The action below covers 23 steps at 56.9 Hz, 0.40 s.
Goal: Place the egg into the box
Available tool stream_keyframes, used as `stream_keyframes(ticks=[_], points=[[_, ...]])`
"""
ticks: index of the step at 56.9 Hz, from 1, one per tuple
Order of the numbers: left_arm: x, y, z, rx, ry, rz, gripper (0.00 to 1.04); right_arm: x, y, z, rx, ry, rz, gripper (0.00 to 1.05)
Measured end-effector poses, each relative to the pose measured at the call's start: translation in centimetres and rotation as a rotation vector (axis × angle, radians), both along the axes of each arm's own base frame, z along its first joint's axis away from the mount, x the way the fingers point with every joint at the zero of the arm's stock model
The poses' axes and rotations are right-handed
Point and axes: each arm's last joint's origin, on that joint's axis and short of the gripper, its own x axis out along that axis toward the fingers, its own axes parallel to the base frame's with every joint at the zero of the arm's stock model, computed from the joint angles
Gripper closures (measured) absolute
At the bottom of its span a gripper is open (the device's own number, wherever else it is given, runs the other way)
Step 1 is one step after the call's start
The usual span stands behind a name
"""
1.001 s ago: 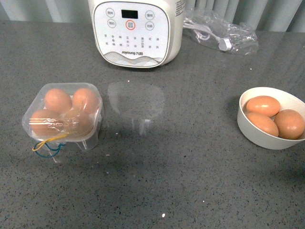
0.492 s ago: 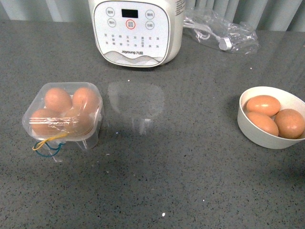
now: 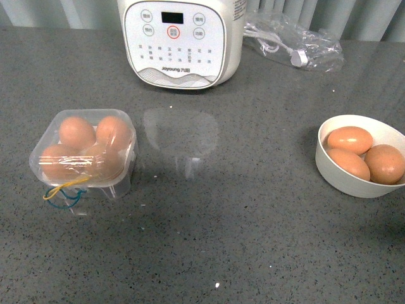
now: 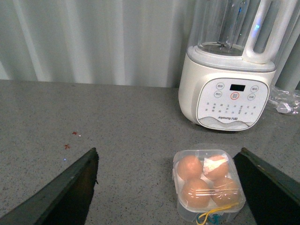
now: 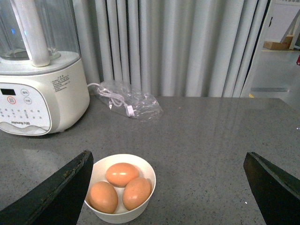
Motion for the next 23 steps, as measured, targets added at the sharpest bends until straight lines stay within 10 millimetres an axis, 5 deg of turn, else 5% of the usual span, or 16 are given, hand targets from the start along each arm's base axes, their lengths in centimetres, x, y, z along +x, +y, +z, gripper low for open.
stream_keyframes(ticks=[3, 23], points=[[0.0, 0.0, 0.0, 0.0, 0.0, 0.0, 0.06, 0.0, 0.0, 0.0, 0.0, 0.0, 0.0, 0.07], [0.0, 0.0, 0.0, 0.002, 0.0, 0.0, 0.07, 0.0, 0.0, 0.0, 0.0, 0.0, 0.0, 0.07]])
